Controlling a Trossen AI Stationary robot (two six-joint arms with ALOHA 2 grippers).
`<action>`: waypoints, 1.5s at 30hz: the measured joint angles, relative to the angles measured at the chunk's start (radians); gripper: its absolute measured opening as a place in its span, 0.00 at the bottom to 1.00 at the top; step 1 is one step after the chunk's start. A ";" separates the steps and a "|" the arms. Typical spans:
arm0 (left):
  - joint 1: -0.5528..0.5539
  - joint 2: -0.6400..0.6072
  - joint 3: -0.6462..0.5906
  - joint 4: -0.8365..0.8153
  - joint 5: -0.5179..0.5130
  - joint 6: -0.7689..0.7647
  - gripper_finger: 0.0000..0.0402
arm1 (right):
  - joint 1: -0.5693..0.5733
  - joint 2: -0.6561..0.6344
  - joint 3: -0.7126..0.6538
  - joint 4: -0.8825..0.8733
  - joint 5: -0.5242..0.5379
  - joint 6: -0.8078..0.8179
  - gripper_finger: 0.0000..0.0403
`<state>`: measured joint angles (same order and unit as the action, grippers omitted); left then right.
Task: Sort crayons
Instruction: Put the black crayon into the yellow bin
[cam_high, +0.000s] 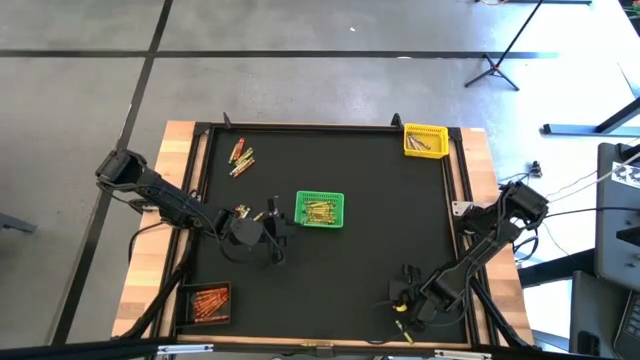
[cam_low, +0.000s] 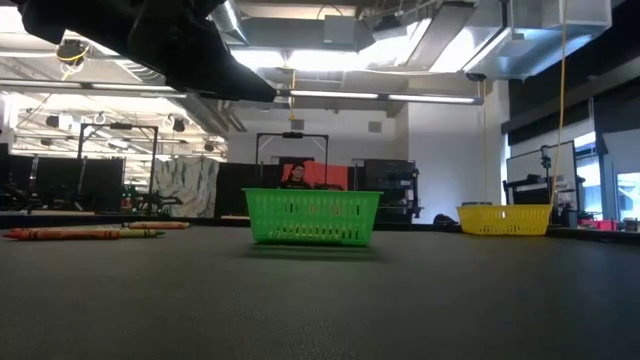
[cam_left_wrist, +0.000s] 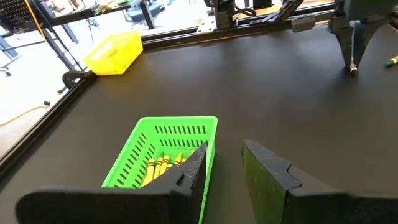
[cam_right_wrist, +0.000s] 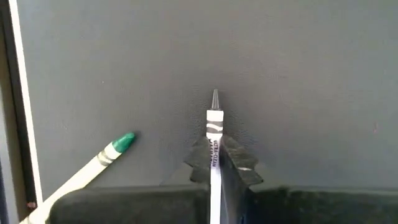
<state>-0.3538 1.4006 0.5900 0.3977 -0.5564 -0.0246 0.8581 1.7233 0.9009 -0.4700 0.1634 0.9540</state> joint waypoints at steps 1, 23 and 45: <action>-0.001 0.000 0.000 0.002 0.000 0.001 0.22 | 0.000 -0.009 -0.001 0.002 0.002 -0.014 0.02; -0.003 0.000 0.000 0.017 0.000 0.009 0.22 | -0.215 -0.326 -0.002 -0.286 0.382 -0.329 0.03; -0.003 0.000 0.000 0.015 0.000 0.008 0.22 | -0.980 -0.563 -0.002 -0.445 0.493 -0.725 0.03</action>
<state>-0.3565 1.4006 0.5900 0.4129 -0.5560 -0.0166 -0.1217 1.1603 0.8993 -0.9146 0.6560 0.2288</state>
